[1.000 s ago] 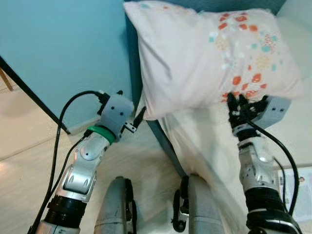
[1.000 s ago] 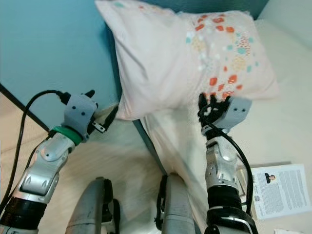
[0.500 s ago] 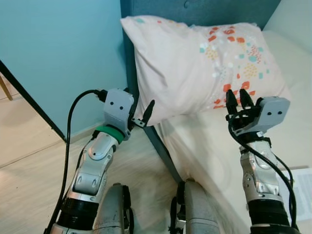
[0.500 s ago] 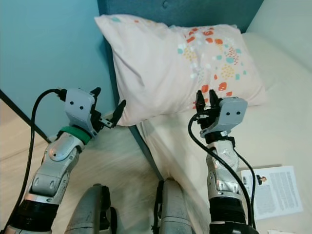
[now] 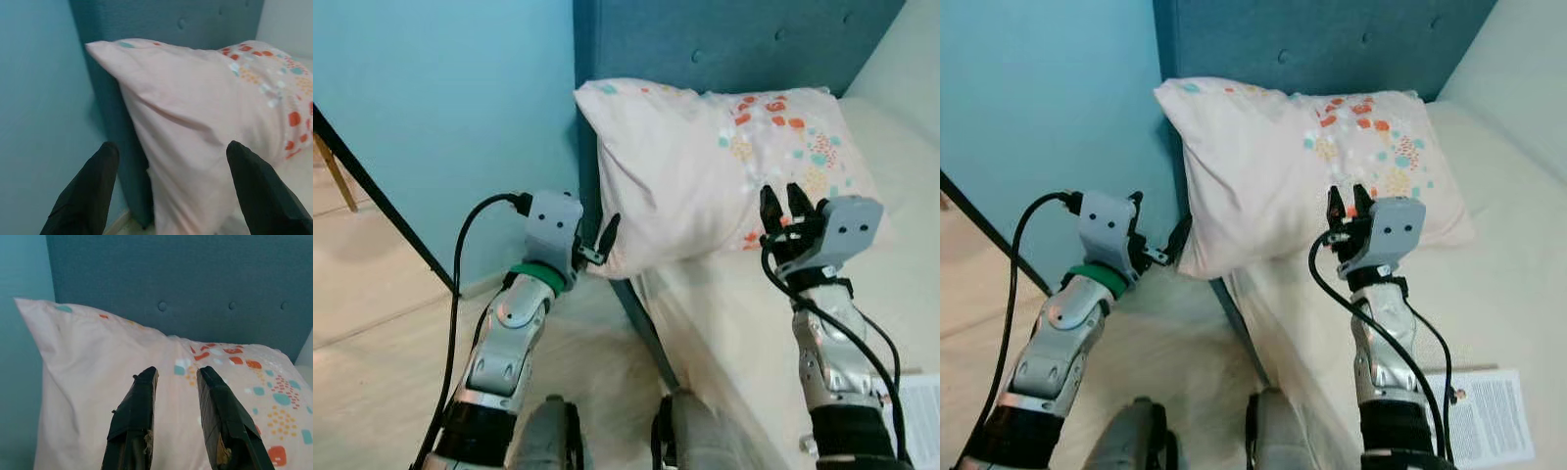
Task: Clean up the room
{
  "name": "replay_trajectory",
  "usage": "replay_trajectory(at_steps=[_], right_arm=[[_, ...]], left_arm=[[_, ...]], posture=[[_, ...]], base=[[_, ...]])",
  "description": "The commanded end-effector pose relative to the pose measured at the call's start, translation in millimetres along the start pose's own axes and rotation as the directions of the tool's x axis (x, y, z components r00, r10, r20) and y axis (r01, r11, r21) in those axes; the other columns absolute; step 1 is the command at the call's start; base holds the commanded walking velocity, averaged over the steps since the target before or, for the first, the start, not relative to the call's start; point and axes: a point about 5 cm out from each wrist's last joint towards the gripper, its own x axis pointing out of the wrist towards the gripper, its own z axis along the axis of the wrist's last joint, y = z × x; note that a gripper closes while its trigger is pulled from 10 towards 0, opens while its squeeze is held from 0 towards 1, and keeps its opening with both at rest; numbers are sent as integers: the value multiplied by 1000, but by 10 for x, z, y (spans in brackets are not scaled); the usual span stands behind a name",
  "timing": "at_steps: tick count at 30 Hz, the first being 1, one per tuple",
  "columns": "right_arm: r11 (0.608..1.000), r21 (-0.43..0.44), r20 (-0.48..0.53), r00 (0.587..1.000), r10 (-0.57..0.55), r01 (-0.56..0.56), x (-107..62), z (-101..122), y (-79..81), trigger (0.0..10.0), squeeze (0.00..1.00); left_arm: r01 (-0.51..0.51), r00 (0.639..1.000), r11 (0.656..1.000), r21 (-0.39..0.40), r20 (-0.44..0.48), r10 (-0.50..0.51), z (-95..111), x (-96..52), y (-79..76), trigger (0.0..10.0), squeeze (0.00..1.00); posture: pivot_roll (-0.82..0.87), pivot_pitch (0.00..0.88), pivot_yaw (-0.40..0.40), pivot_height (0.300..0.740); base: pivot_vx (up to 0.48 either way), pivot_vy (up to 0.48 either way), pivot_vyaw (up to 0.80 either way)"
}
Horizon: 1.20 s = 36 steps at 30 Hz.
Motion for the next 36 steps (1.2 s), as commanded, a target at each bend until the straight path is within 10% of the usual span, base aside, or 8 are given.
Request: replay_trajectory(at_steps=[1,26,36], right_arm=[[1000,-17,-30,999,-14,14,-55,-42,-37,10000,0],[990,65,-188,976,-112,127,-231,-371,-68,10000,0],[998,68,-576,816,53,-17,-1142,-1222,279,10000,0]], left_arm=[[2,1000,1000,9,-30,-2,-90,-26,-29,10000,0],[12,970,1000,-26,-242,-18,-476,-158,-73,10000,0],[38,901,994,106,-433,11,-1174,-607,9,10000,0]], posture=[[0,109,-13,720],[4,98,-13,740],[20,69,-23,740]], base=[[0,0,0],[0,0,-309],[0,0,-781]])
